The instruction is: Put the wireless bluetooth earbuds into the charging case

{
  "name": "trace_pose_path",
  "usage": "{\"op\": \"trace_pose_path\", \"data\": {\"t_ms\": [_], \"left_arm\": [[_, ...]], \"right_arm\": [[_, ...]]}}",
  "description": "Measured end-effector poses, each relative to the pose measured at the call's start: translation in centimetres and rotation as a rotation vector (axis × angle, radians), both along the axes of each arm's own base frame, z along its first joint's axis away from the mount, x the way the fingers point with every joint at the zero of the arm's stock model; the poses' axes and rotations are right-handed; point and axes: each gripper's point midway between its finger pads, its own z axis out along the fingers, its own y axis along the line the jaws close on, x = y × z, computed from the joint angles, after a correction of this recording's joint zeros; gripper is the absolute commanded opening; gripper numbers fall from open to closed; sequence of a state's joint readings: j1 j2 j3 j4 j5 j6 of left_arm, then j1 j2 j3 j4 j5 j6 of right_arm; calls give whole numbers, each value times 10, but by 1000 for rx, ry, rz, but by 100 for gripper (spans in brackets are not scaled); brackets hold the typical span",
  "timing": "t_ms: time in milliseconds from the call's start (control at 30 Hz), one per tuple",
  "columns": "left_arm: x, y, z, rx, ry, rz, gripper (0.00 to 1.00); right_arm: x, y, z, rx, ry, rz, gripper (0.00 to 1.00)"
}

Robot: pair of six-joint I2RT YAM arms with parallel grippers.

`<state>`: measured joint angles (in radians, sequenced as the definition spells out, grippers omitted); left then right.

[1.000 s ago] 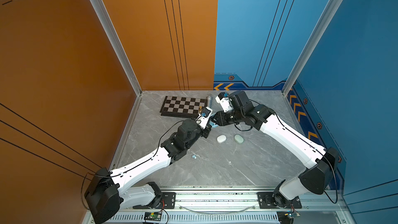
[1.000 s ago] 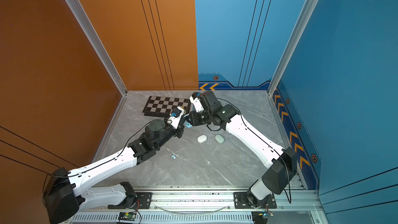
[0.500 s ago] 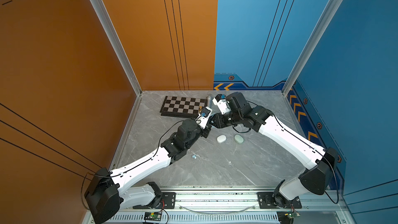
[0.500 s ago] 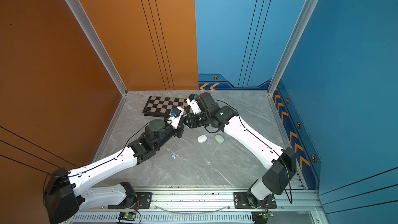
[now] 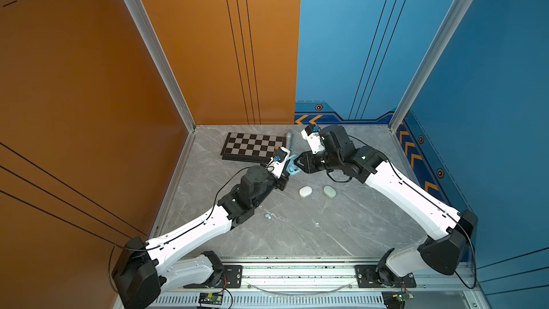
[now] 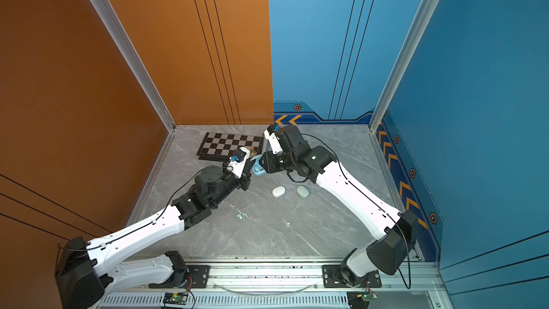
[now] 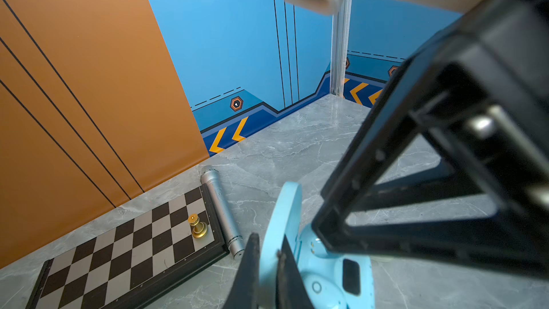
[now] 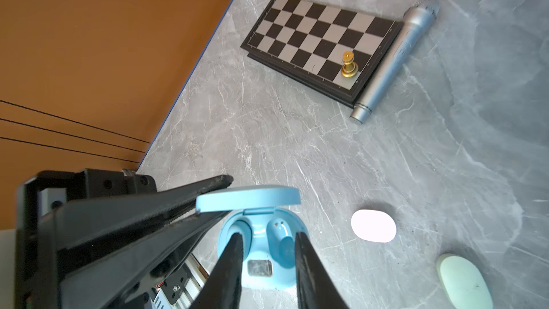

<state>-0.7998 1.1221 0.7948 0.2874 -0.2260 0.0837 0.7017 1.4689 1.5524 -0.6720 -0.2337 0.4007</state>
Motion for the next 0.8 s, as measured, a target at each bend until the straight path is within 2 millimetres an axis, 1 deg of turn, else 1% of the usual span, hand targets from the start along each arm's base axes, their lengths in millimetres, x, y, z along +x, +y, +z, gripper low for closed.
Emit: {"op": "trace_pose_path", "data": {"t_ms": [133, 233, 300, 333, 400, 433, 467, 500, 567, 667, 733, 800], "left_arm": [[-5, 9, 4, -1, -10, 7, 0], [-10, 25, 7, 3, -9, 34, 0], [-14, 39, 12, 0, -14, 64, 0], [-16, 49, 16, -2, -17, 84, 0], [-22, 69, 25, -10, -28, 128, 0], [-26, 80, 30, -16, -35, 149, 0], [-30, 90, 34, -23, -41, 171, 0], [-35, 99, 38, -29, -47, 188, 0], [-46, 119, 44, -41, -53, 225, 0], [-61, 140, 43, -57, -41, 264, 0], [-70, 151, 40, -70, -28, 283, 0], [-77, 159, 35, -77, -10, 299, 0]], "right_arm": [[-1, -17, 30, 33, -83, -26, 33], [-7, -25, 51, 78, -157, -24, 35], [-15, -28, 52, 104, -187, -5, 37], [-18, -28, 47, 112, -189, 5, 38], [-23, -23, 28, 115, -179, 40, 40], [-24, -19, 13, 107, -169, 63, 43], [-26, -12, -7, 87, -150, 97, 44], [-28, -5, -22, 68, -137, 126, 44], [-38, 17, -63, -1, -100, 226, 45], [-52, 50, -112, -98, -83, 377, 45], [-60, 67, -140, -162, -81, 470, 45], [-68, 82, -164, -219, -90, 565, 47]]}}
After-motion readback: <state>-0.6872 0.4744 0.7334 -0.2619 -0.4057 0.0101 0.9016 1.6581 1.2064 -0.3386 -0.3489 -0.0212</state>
